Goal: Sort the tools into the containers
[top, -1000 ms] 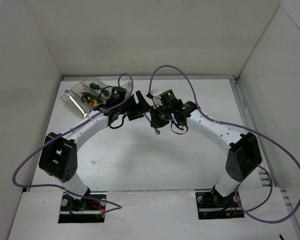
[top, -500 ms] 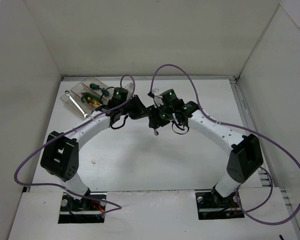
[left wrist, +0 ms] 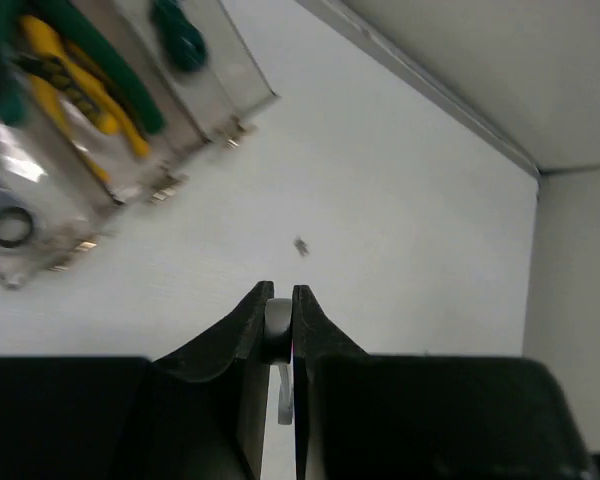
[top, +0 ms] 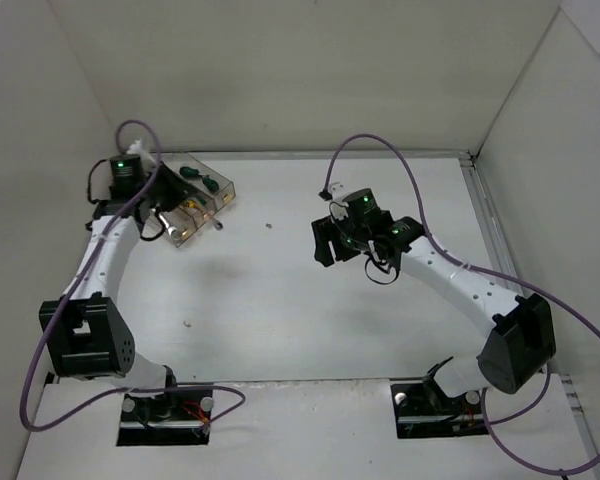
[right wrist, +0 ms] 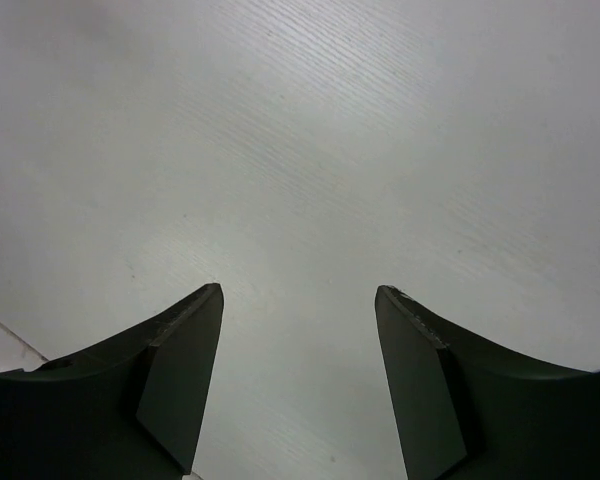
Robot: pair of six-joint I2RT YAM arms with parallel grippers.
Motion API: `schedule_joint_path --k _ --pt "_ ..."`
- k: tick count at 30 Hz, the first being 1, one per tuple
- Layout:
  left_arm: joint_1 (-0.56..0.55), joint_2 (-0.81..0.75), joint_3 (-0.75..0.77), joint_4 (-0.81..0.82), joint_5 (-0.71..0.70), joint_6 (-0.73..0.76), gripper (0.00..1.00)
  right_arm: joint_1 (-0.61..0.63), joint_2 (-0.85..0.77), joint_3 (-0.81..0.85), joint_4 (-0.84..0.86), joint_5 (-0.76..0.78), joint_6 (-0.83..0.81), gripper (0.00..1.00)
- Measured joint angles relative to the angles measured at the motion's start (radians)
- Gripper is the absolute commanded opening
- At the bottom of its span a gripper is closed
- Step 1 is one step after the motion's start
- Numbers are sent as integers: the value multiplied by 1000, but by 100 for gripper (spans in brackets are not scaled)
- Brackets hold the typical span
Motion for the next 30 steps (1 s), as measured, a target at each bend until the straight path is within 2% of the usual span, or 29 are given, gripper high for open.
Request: schedule_joint_path --k 4,8,12,18,20,21,25,26,28,29,30 --pt "175 -11 48 -45 -63 79 0 -8 -56 -84 -4 32 0 60" --pt "276 69 137 -83 -77 130 0 -27 -95 -136 -8 50 0 60" --pt "324 196 194 -83 -73 149 0 -50 -138 -172 -7 63 1 61" --pt "339 387 269 -77 -70 151 1 -68 -186 -200 -10 72 12 61" --pt "339 438 301 -75 -68 151 9 -71 -191 -203 -11 75 19 61" --pt "339 460 319 -72 -67 150 21 -72 -192 -205 -13 79 23 61" --pt "339 509 373 -69 -64 146 38 -74 -193 -208 -21 85 39 62" --pt "339 518 389 -69 -65 145 52 -74 -193 -208 -22 89 44 62" --pt "339 518 397 -69 -73 151 63 -77 -193 -208 -26 93 50 62" --pt "339 517 400 -69 -79 150 76 -77 -194 -208 -29 98 54 62" --pt "339 514 401 -69 -84 153 81 -77 -195 -208 -31 103 58 62"
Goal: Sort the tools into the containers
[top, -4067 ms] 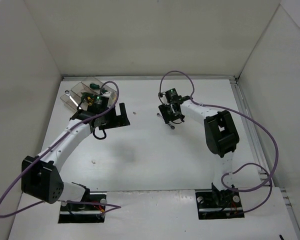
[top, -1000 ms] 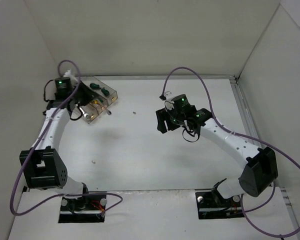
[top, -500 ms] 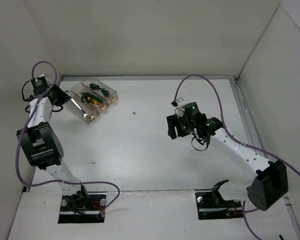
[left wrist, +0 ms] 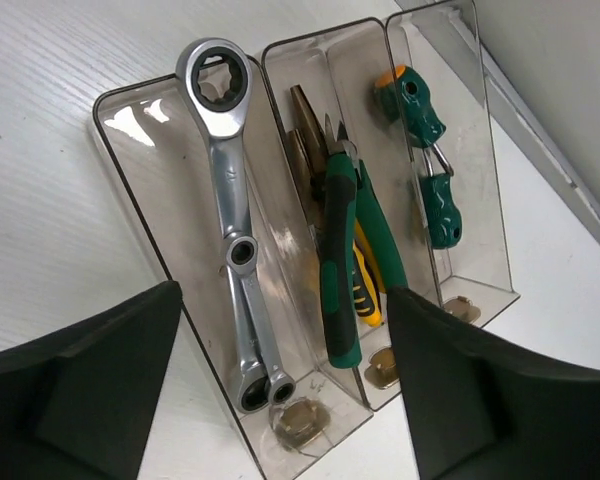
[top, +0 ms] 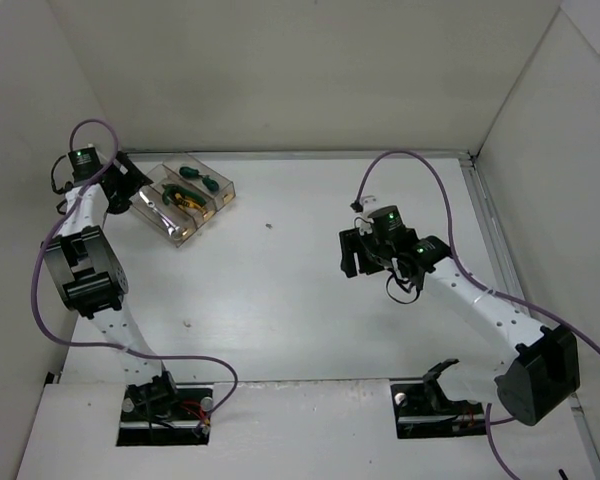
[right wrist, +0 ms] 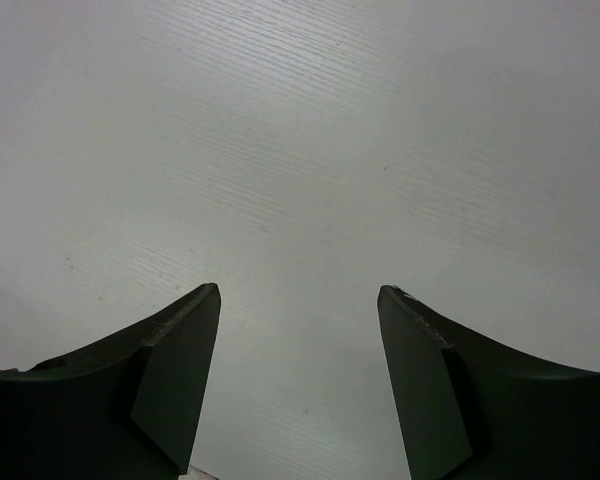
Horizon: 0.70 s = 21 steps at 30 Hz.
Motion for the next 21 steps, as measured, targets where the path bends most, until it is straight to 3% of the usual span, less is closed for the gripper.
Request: schedule_joint_path --k 2,5,8,9,11,16,21 --pt "0 -5 0 -4 -8 3 100 -1 -7 0 -3 11 11 62" --pt "-1 -23 0 -32 -33 5 100 -1 -29 0 -8 31 22 66" --pt "-12 -72 0 -85 -88 23 100 -2 -74 0 -17 63 42 81" --pt "-21 -101 0 -112 -118 36 100 -2 -96 0 -22 75 48 91" --pt "-47 -169 -2 -159 -166 56 100 -2 -150 0 -34 102 65 97" --pt "-183 -446 -93 -238 -286 101 100 -3 -340 -1 -56 201 98 98" --pt "-282 -855 -331 -315 -352 121 100 -6 -512 -1 -109 258 134 98"
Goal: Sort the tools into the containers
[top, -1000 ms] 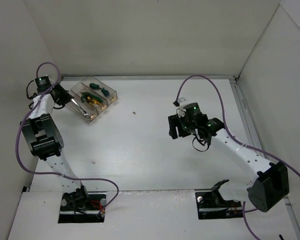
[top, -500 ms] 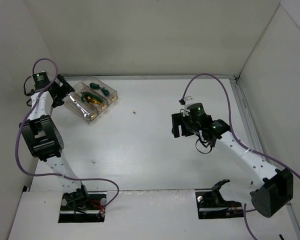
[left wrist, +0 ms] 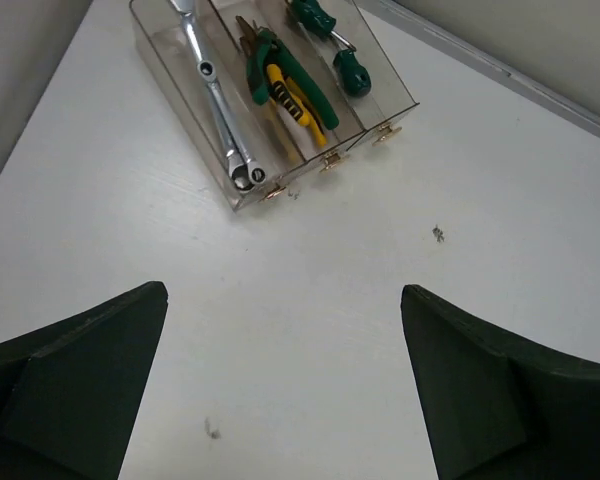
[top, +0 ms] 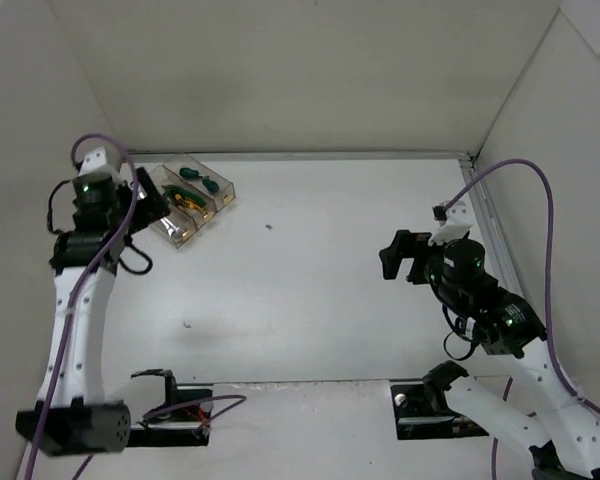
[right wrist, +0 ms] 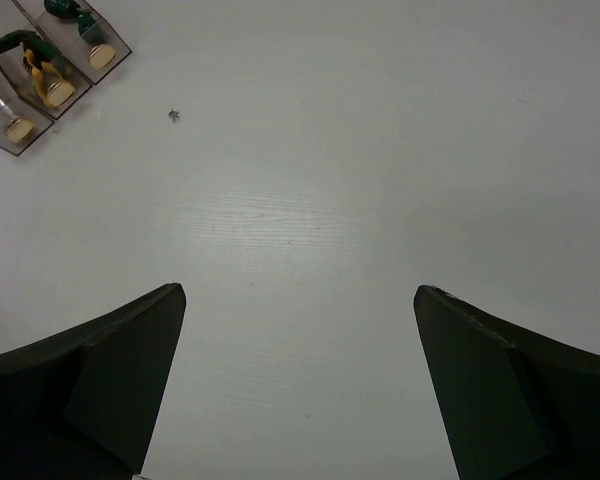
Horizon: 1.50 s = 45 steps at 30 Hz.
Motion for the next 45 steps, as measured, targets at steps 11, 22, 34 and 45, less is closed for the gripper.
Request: schedule_joint_path --k 11,22,34,45 --pt "2 -684 -336 -158 -84 20 100 -1 -283 -59 -163 53 45 98" --pt "-2 -911 -439 -206 -91 -9 100 -1 -475 -66 -185 114 73 98" --pt "-2 -1056 -510 -196 -99 -48 100 -1 -475 -77 -192 122 84 98" --pt "-2 -1048 -512 -193 -112 -57 100 -1 -475 -78 -192 122 84 98"
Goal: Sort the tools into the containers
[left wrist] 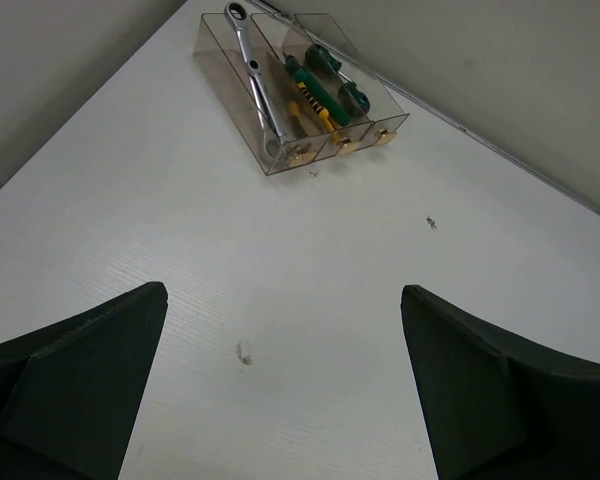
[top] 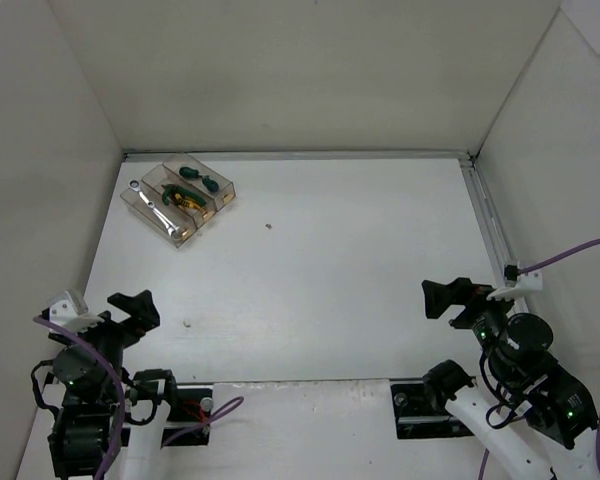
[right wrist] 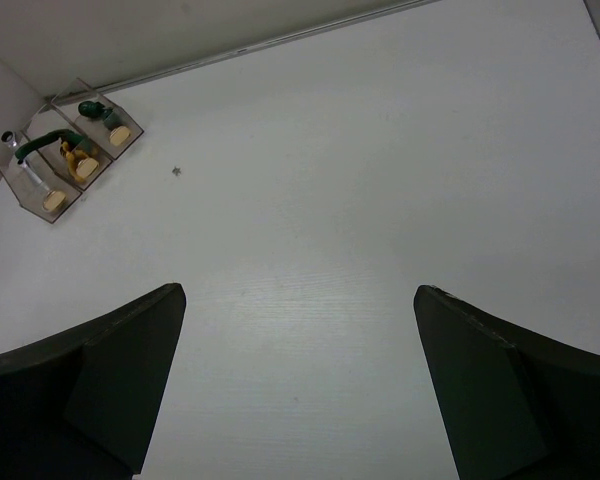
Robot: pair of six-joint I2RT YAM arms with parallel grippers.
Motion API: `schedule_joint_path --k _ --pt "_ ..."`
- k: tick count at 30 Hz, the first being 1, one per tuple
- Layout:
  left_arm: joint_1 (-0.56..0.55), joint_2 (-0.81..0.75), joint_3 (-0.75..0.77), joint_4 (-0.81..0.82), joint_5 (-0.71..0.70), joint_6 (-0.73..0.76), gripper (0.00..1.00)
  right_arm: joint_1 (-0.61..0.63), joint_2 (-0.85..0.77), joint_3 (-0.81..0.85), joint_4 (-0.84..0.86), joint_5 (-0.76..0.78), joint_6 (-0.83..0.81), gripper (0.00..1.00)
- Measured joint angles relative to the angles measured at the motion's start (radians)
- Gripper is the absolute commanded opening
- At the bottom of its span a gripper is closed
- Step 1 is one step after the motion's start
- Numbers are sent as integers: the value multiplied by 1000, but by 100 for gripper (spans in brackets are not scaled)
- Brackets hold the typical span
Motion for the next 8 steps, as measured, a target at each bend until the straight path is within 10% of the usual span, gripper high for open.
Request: schedule_joint_path --k 8 --pt "0 0 -2 1 -4 -2 100 0 -2 -2 0 -1 0 98"
